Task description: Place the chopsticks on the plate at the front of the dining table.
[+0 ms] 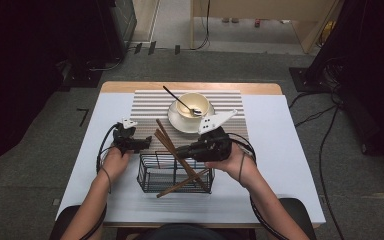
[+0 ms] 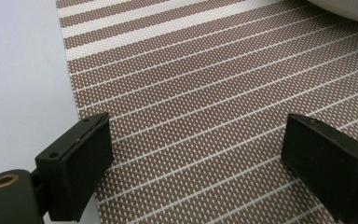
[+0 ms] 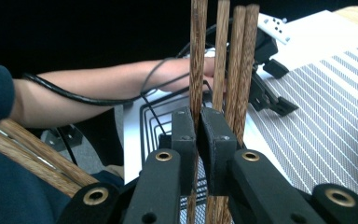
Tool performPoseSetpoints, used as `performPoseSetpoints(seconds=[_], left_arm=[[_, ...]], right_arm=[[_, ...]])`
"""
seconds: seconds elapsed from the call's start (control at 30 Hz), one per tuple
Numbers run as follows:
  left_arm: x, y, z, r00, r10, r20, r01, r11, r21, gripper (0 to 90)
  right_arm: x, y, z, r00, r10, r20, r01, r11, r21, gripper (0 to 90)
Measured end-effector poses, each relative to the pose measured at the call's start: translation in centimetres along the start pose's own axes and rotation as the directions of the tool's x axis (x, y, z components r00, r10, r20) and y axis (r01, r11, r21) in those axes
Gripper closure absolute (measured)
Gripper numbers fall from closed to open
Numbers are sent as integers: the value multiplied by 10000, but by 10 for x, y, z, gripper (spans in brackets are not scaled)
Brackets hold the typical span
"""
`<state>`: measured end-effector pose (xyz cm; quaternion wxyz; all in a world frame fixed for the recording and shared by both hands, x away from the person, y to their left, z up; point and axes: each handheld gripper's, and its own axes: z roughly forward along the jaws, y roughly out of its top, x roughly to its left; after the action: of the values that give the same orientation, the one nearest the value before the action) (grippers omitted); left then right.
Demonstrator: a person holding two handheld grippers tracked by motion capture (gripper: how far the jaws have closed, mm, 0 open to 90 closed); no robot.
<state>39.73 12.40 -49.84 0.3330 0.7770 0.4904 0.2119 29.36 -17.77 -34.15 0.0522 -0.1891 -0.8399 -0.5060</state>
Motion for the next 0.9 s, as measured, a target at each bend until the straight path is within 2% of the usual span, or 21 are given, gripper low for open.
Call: performPoseSetpoints(seconds=[0.3,0.5,0.9], left_arm=[[0,0,0,10000,-2,2,2,10000,0,90],[0,0,0,10000,-17,0,17,10000,-2,90],[0,0,0,10000,12,-3,-12,10000,11,90]], right_arm=[[1,10,-10,9999,-147,63,150,9986,-508,854],[1,18,-14,9986,-405,344,429,9964,-731,853],[-1,28,-21,9988,-358,338,391,9939,-1036,852]])
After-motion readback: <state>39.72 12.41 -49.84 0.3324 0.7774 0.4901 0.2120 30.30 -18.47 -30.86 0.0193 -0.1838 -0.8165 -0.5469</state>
